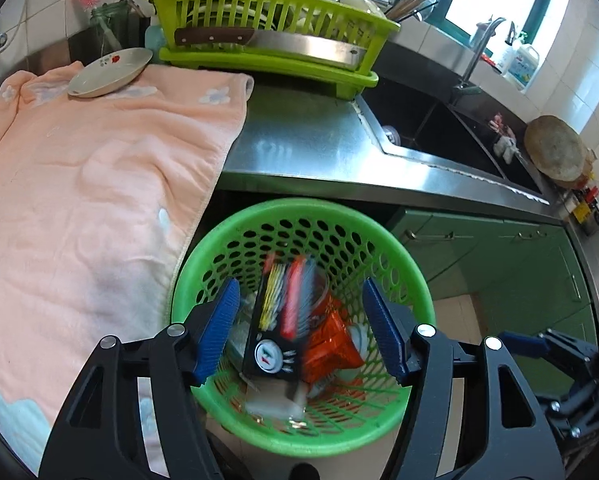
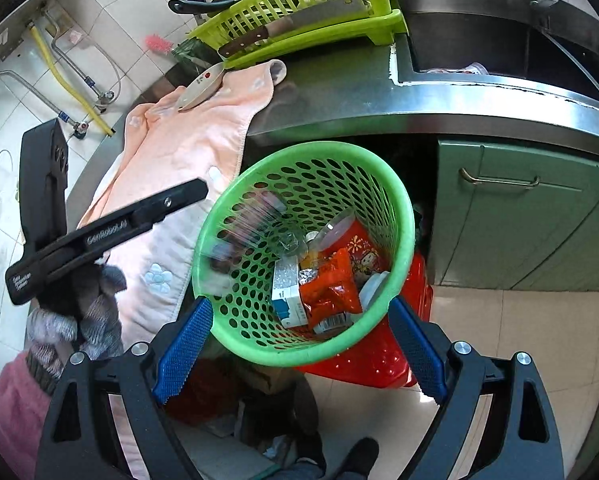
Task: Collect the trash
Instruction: 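Lower the black glue box into the green basket and open the left gripper, then move both grippers back over the towel toward the two cans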
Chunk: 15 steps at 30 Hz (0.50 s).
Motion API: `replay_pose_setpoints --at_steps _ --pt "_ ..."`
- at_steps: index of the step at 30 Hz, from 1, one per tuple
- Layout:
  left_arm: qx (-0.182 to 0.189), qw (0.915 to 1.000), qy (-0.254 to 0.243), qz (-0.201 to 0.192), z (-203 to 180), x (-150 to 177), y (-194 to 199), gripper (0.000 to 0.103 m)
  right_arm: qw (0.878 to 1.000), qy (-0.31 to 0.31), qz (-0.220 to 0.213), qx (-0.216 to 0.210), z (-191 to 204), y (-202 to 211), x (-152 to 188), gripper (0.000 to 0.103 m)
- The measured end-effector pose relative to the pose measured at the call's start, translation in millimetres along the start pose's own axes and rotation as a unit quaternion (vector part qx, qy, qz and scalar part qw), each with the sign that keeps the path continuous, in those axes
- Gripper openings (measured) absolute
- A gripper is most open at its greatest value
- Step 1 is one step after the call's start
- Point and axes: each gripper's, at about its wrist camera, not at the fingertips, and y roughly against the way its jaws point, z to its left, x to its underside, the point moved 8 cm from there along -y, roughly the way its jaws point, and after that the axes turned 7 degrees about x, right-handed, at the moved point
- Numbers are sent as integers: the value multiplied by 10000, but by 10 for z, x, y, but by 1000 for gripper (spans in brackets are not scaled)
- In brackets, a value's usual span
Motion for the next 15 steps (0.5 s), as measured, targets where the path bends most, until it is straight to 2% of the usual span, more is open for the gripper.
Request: replay_pose_setpoints --at_steps 6,15 --pt "-28 10000 72 -51 61 40 129 65 9999 164 -2 19 76 12 8 86" --pt "-414 9980 323 -350 525 226 817 65 9979 618 -32 -175 582 -23 -66 86"
